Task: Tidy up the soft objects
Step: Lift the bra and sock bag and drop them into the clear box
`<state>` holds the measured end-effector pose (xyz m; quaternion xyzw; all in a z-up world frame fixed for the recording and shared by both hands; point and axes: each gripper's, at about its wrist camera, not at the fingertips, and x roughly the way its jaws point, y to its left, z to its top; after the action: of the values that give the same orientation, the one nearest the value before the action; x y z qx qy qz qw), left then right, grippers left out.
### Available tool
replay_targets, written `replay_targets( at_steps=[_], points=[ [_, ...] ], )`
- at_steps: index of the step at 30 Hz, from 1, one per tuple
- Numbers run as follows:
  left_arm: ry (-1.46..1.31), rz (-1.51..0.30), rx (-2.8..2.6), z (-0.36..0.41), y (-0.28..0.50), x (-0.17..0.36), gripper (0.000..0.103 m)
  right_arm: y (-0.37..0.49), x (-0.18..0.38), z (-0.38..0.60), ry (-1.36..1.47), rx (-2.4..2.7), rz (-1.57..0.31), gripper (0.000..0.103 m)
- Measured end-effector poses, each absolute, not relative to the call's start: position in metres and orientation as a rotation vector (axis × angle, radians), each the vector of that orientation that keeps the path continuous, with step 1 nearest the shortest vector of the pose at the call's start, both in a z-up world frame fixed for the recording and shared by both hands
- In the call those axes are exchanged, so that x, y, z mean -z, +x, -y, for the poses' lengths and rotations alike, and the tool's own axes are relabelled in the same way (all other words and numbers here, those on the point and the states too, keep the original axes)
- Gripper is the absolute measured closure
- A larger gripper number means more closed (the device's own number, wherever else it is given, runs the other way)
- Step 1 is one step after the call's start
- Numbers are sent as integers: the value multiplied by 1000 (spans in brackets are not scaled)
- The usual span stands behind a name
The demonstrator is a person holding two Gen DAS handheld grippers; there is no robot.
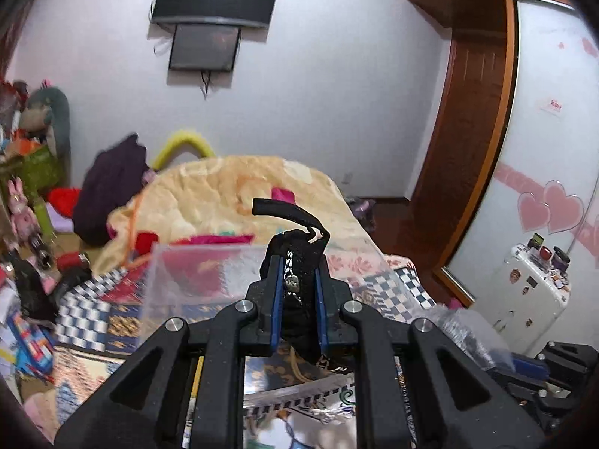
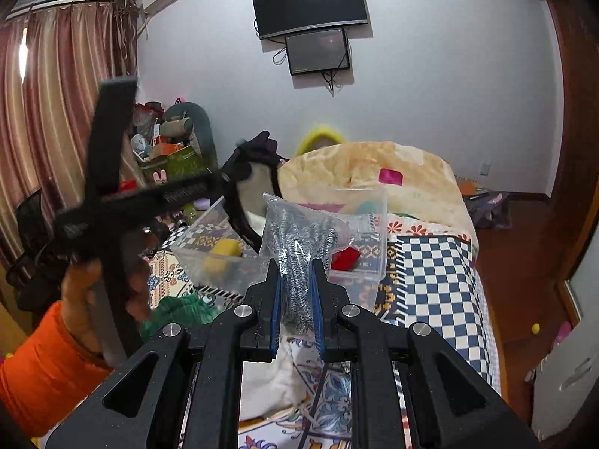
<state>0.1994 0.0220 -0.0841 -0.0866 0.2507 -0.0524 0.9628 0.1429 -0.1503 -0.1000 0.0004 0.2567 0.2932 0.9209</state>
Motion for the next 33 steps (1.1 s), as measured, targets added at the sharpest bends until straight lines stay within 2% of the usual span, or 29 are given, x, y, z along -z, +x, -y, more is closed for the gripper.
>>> replay_targets(
  at_steps=[11,13,15,17,22,26,33],
  points=[
    [-75,-709,90,-17,220,130,88,165,95,139,-22,-585,-518,90],
    [-83,-742,109,-19,218,134,82,167,92,136,-26,-588,-513,90],
    [-108,-773,138,-23,215,135,58,170,90,131,-32,-592,-507,90],
    [-121,-756,135,-27,208,131,46,173,89,127,-35,-597,-506,90],
    [-66,-691,113,-32,184,113,43,178,88,118,-46,-609,-509,90],
    [-28,-637,75,-36,163,99,32,185,87,107,-49,-630,-518,90],
    [-2,-621,32,-52,137,96,22,197,89,75,-72,-687,-550,90]
  ],
)
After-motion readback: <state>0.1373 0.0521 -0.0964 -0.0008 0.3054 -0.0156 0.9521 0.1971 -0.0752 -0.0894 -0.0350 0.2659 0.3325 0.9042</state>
